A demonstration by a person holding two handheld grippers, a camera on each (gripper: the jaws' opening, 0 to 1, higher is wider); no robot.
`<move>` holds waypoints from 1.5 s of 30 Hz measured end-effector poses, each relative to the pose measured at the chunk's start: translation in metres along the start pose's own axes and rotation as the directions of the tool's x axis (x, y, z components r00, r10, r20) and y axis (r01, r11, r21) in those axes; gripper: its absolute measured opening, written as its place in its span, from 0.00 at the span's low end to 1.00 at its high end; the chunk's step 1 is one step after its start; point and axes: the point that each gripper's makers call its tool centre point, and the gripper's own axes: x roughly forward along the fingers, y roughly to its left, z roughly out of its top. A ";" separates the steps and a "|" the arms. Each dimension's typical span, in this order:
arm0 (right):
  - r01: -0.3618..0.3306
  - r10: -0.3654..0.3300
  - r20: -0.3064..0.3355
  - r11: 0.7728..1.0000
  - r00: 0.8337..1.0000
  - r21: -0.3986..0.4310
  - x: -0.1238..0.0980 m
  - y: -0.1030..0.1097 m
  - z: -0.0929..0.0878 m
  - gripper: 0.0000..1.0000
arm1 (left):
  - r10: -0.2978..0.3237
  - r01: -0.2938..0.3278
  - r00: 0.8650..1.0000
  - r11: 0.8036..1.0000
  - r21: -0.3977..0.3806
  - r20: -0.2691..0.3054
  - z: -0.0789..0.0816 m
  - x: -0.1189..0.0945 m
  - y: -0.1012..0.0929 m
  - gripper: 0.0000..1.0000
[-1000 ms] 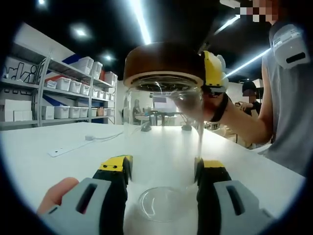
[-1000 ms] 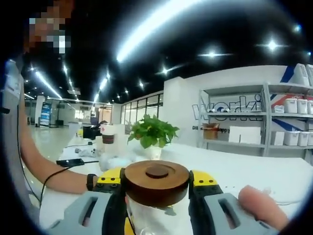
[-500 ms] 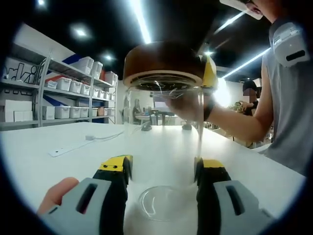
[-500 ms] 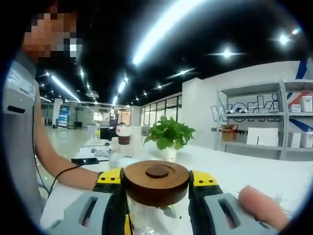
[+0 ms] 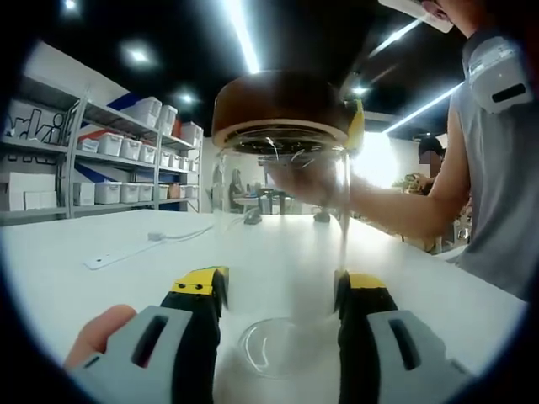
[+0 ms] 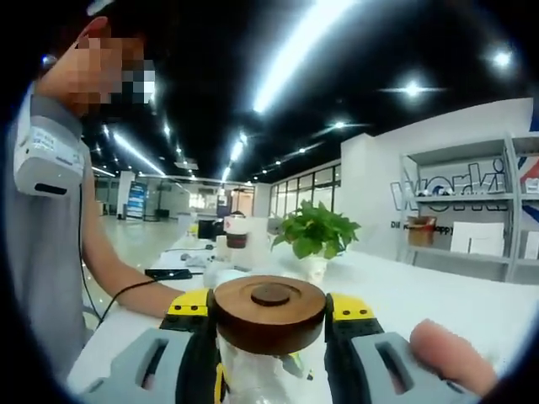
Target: Clamp the coffee can twist off the lid put the lid on the table pick up the lid cover the can tighten the lid
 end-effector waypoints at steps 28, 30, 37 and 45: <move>-0.150 0.151 0.038 0.988 0.988 -0.023 0.000 0.005 0.001 0.45 | 0.005 -0.005 1.000 1.000 0.001 -0.003 -0.001 -0.002 0.003 0.44; -0.153 0.154 0.046 0.988 0.987 -0.019 0.000 0.005 0.001 0.46 | 0.004 -0.004 1.000 1.000 0.001 -0.003 -0.001 -0.002 0.002 0.44; -0.046 0.045 0.077 0.999 0.996 0.015 -0.007 -0.005 0.006 0.65 | 0.006 -0.006 1.000 1.000 0.000 -0.003 -0.001 -0.002 0.003 0.44; 0.369 -0.370 0.080 0.929 0.926 0.034 -0.018 -0.004 0.021 0.69 | 0.010 -0.010 1.000 1.000 0.001 -0.004 -0.001 -0.002 0.002 0.44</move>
